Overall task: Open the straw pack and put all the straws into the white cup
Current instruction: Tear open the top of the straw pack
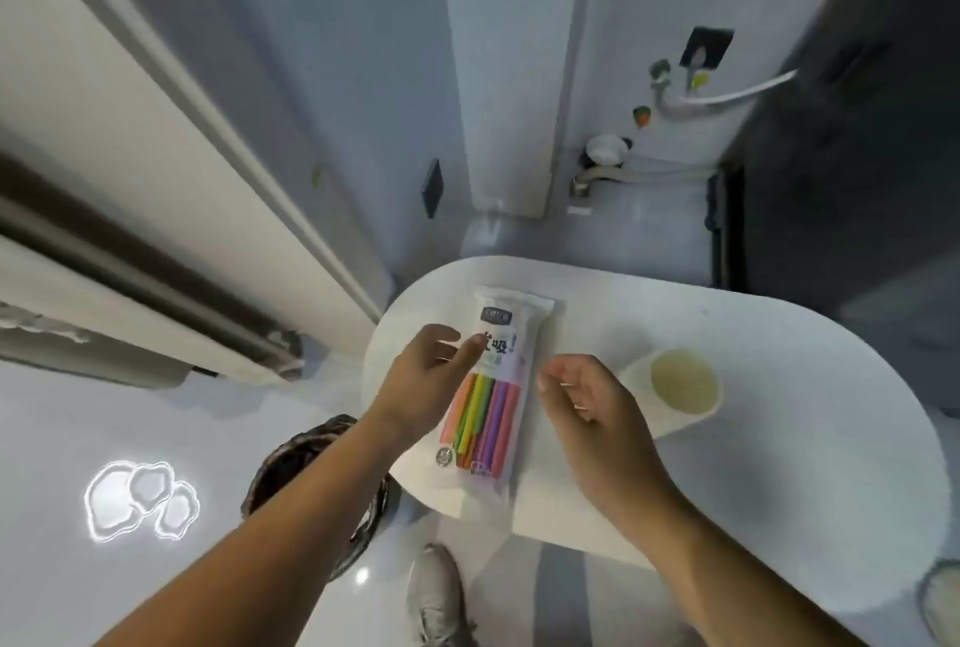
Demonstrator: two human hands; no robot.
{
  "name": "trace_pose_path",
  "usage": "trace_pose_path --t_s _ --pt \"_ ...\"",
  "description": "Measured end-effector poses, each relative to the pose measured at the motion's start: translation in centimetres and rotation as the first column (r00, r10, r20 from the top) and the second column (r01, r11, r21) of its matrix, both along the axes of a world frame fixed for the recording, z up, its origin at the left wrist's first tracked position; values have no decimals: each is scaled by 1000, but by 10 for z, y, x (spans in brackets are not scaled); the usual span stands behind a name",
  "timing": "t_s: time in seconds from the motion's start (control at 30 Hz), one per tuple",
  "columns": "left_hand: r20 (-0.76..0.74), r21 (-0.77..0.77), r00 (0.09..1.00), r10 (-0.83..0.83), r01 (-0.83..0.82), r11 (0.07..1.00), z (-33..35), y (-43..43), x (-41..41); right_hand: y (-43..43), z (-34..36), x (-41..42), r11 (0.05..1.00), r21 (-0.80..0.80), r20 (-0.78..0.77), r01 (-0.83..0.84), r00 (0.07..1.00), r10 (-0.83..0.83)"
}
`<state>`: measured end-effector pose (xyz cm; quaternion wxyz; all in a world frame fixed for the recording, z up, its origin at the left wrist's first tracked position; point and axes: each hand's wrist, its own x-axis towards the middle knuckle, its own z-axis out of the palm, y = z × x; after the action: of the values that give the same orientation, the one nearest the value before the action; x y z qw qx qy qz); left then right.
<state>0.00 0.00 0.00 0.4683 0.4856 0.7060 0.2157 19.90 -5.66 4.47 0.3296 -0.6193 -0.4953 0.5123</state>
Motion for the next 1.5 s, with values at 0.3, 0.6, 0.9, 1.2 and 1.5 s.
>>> trace_pose_path --t_s 0.3,0.6,0.9,1.2,1.5 --pt "-70 20 997 26 -25 999 -101 35 8 31 -134 -20 989 -9 51 146 988 -145" --pt "-97 113 994 51 -40 993 -139 66 14 57 -194 -30 960 135 -40 245 969 -242" --pt "139 188 988 -70 43 981 -137 92 21 93 -206 -27 950 142 -130 280 956 -262" --pt "504 231 851 -150 34 972 -115 92 33 115 -188 -29 890 241 -363 388 886 -288" --pt "536 418 815 -218 -32 908 -92 86 31 120 -156 -32 790 459 -388 406 892 -233"
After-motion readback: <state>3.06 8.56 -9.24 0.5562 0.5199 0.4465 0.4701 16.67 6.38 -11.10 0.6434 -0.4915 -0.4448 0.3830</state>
